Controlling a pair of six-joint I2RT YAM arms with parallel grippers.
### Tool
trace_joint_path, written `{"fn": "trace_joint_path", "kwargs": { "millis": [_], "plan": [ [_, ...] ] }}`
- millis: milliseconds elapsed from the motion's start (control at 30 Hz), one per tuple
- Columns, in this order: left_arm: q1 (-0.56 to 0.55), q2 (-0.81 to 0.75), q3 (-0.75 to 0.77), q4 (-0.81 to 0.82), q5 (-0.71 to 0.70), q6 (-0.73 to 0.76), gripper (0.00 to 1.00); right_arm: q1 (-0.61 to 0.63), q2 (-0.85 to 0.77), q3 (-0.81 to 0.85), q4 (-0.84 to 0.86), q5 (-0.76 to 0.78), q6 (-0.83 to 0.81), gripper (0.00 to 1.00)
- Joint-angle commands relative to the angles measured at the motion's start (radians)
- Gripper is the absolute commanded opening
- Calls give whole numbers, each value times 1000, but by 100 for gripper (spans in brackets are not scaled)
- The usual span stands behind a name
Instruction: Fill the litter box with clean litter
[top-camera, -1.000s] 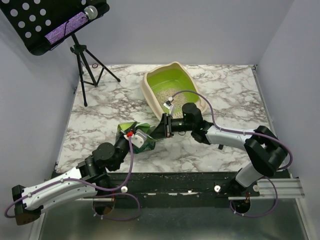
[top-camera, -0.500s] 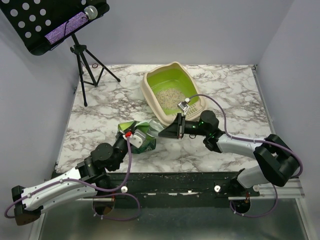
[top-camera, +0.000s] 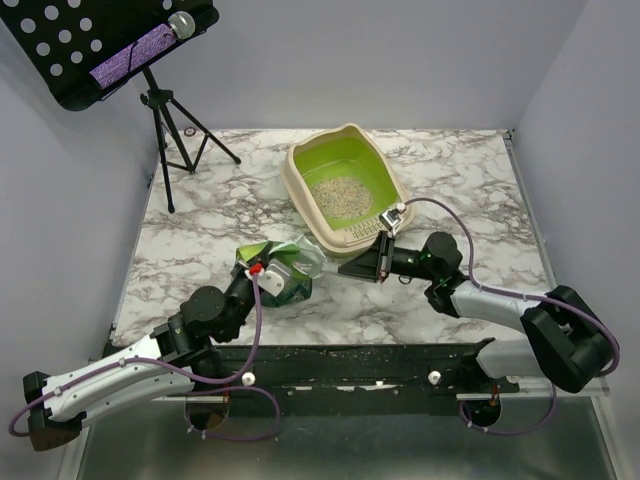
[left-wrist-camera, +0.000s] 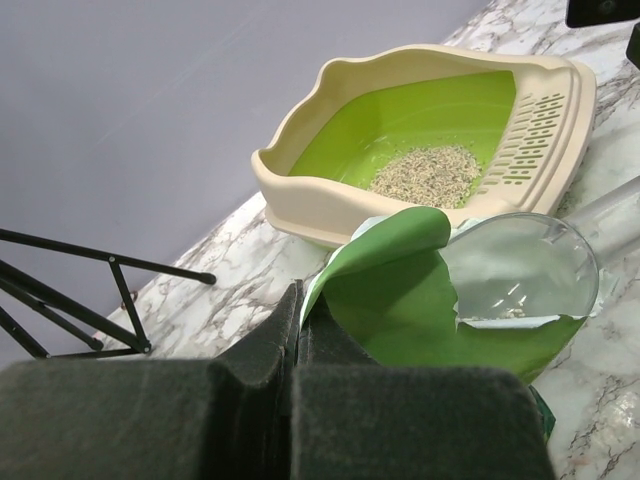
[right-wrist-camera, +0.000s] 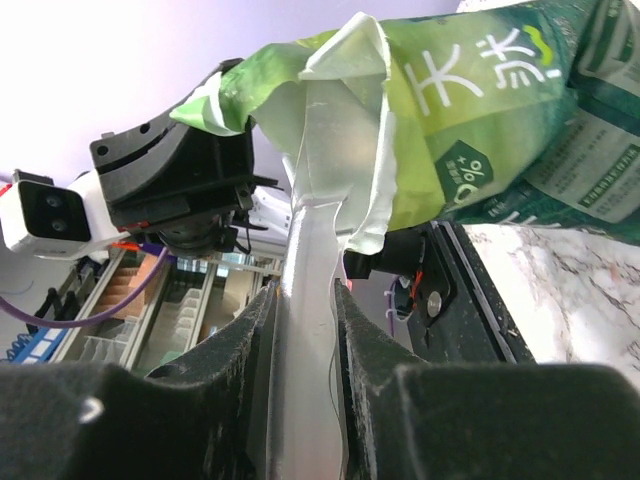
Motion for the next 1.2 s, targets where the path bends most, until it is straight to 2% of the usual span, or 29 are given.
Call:
{"fn": "trace_joint_path", "kwargs": {
  "millis": [0, 333, 600, 1000, 1167],
  "plan": [
    [2, -10, 18, 57, -8, 6, 0, -18, -29, -66, 65, -35, 28, 0],
    [2, -5, 15, 62, -5, 9, 0, -44, -161, -200, 34, 77, 150, 0],
    [2, 6, 12, 68, -7, 10, 0, -48, -323, -224, -147, 128, 178, 0],
    [2, 13, 9, 71, -8, 9, 0, -49, -515, -287, -309, 200, 222, 0],
    [2, 10, 12, 71, -10, 9, 0, -49, -618, -257, -460, 258, 219, 0]
  ]
}}
